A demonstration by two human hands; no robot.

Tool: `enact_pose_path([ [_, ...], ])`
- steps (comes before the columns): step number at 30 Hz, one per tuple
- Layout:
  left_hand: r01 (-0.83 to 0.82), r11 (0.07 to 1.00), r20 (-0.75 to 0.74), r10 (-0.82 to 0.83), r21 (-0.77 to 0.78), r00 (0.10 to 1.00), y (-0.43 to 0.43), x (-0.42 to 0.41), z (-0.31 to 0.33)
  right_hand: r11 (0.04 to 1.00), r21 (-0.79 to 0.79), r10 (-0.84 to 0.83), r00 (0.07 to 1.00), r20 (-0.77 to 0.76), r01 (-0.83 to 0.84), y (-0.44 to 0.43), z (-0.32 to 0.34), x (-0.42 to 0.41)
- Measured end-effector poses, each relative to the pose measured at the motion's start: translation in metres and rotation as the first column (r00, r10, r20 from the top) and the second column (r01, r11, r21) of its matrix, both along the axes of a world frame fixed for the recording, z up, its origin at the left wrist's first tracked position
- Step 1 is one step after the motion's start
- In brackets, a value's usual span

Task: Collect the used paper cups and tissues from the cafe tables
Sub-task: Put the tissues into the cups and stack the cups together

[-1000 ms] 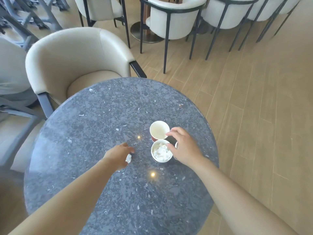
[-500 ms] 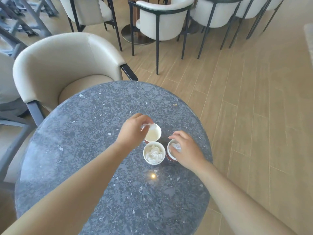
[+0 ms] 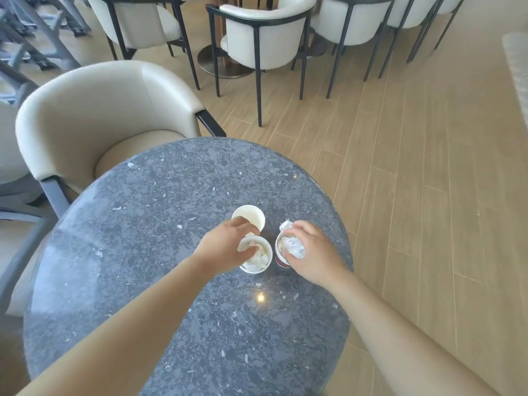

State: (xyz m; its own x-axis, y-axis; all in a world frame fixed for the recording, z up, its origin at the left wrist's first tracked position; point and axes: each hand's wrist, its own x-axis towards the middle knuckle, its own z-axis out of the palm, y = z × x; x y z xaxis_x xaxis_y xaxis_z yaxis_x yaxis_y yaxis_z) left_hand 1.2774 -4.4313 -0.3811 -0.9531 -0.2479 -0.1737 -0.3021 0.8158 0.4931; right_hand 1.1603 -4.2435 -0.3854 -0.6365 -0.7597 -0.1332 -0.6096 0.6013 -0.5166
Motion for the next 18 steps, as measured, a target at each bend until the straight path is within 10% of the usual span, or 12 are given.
enact_pose_path([
  [18,-0.101,0.993,-0.017,0.1,-0.059,0.995,0.006,-0.028,0.005,0.998,-0.04,-0.051,0.996,0.078,0.054,-0.001,0.005,-0.029],
])
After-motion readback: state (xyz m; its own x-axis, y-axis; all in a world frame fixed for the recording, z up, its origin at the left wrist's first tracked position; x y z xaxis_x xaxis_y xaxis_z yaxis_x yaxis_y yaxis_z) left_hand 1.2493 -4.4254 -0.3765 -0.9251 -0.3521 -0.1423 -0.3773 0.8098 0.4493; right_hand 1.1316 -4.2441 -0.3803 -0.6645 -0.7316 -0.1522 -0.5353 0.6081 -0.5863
